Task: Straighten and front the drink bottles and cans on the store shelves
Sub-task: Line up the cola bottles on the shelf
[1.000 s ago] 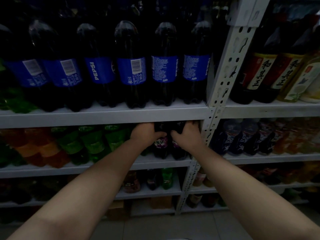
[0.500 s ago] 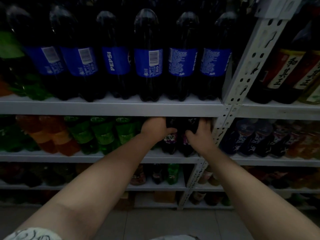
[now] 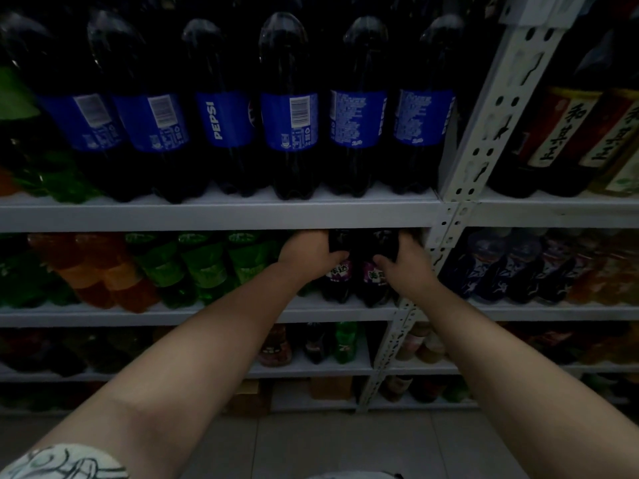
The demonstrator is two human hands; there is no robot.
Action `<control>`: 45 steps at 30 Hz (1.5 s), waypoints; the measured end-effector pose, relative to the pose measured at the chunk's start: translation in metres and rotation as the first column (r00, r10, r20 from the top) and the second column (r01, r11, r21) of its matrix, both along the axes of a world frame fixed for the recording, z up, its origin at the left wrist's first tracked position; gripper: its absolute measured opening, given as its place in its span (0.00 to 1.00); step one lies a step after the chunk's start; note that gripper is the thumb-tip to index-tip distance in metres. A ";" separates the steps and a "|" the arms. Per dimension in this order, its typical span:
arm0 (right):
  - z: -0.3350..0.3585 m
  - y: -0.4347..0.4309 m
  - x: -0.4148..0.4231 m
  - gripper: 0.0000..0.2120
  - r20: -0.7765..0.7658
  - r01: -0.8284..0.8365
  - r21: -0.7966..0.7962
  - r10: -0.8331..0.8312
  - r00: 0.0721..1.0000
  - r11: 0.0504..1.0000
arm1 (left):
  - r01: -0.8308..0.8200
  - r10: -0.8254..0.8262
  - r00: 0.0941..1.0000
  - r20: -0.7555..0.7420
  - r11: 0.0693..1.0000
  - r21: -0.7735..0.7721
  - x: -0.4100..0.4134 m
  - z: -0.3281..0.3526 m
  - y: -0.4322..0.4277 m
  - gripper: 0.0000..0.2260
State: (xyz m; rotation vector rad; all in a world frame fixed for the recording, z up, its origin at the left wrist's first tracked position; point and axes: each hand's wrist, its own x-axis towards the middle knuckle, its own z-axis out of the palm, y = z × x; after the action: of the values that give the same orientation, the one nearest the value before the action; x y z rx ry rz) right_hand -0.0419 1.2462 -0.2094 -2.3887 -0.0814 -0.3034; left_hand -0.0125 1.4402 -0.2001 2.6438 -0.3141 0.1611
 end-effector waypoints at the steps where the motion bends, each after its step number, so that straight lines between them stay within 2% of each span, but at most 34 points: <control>1: -0.001 0.000 0.002 0.30 -0.001 0.034 -0.012 -0.034 0.999 0.999 | 0.008 -0.008 1.000 -0.010 1.000 0.014 0.000 0.001 0.000 0.25; 5: -0.003 0.011 -0.002 0.33 0.058 0.184 -0.004 -0.183 0.981 0.983 | 0.022 -0.020 0.999 -0.046 0.999 0.039 0.000 0.005 0.000 0.23; 7: -0.002 0.017 -0.006 0.34 0.037 0.212 0.024 -0.213 0.976 0.977 | 0.032 -0.030 0.997 -0.070 0.999 0.022 -0.001 0.008 -0.001 0.23; 10: 0.007 0.017 -0.023 0.31 0.081 0.132 0.043 -0.135 0.988 0.990 | 0.053 -0.053 0.998 -0.044 0.998 -0.015 -0.008 0.012 0.001 0.23; 13: 0.025 0.003 -0.050 0.20 0.246 0.064 -0.023 -0.056 0.968 0.998 | 0.101 -0.100 0.994 0.033 0.995 -0.013 -0.032 0.015 0.012 0.24; 16: 0.086 -0.014 -0.058 0.11 0.469 0.092 0.015 -0.088 0.879 0.996 | 0.090 -0.082 0.967 0.240 0.996 -0.025 -0.060 0.036 0.019 0.16; 17: 0.116 -0.017 -0.057 0.11 0.563 0.078 0.029 -0.080 0.823 0.997 | 0.072 -0.048 0.937 0.347 0.996 -0.058 -0.064 0.052 0.018 0.12; 19: 0.176 -0.021 -0.050 0.13 0.694 0.061 0.015 -0.055 0.718 0.998 | 0.065 0.039 0.830 0.556 0.984 -0.166 -0.065 0.100 0.008 0.11; 20: 0.203 -0.021 -0.045 0.14 0.704 0.073 -0.005 -0.048 0.709 0.997 | 0.079 0.082 0.767 0.636 0.972 -0.221 -0.064 0.128 0.001 0.11; 22: 0.246 -0.017 -0.033 0.19 0.642 0.141 -0.084 -0.055 0.764 0.986 | 0.094 0.165 0.657 0.735 0.950 -0.297 -0.058 0.180 -0.015 0.13; 23: 0.260 -0.014 -0.027 0.22 0.586 0.183 -0.147 -0.063 0.807 0.972 | 0.066 0.202 0.645 0.738 0.946 -0.317 -0.053 0.200 -0.022 0.15; 25: 0.273 -0.007 -0.019 0.23 0.498 0.235 -0.281 -0.068 0.864 0.931 | -0.033 0.250 0.708 0.660 0.946 -0.323 -0.043 0.227 -0.034 0.22; 27: 0.275 0.000 -0.017 0.18 0.496 0.219 -0.338 -0.024 0.868 0.916 | -0.127 0.289 0.783 0.551 0.941 -0.313 -0.032 0.237 -0.044 0.26; 30: 0.276 0.002 -0.013 0.10 0.422 0.149 -0.230 -0.039 0.906 0.962 | -0.202 0.319 0.807 0.497 0.940 -0.276 -0.024 0.239 -0.054 0.29; 33: 0.283 -0.002 0.002 0.15 0.173 0.149 -0.231 -0.110 0.979 0.961 | -0.240 0.341 0.812 0.475 0.935 -0.261 -0.020 0.239 -0.059 0.31; 35: 0.285 -0.006 0.008 0.14 0.090 0.105 -0.155 -0.092 0.992 0.982 | -0.231 0.339 0.817 0.466 0.933 -0.275 -0.018 0.241 -0.059 0.30; 37: 0.284 -0.009 0.011 0.14 0.112 0.086 -0.097 -0.075 0.991 0.992 | -0.188 0.317 0.823 0.471 0.935 -0.301 -0.014 0.242 -0.054 0.28; 40: 0.284 -0.013 0.010 0.20 0.255 0.166 -0.224 -0.106 0.961 0.961 | -0.072 0.222 0.869 0.442 0.941 -0.331 -0.010 0.247 -0.038 0.25; 43: 0.286 -0.013 0.008 0.25 0.403 0.286 -0.398 -0.114 0.908 0.872 | 0.016 0.110 0.945 0.309 0.925 -0.379 -0.010 0.256 -0.024 0.23; 45: 0.289 -0.014 0.007 0.23 0.400 0.272 -0.425 -0.090 0.912 0.863 | 0.057 0.027 0.983 0.182 0.897 -0.439 -0.009 0.260 -0.020 0.20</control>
State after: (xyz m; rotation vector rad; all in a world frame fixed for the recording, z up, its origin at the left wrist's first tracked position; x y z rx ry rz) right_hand -0.0345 1.2323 0.0800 -2.7983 -0.1097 -0.9208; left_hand -0.0212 1.4201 0.0600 2.1753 -0.3149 0.4219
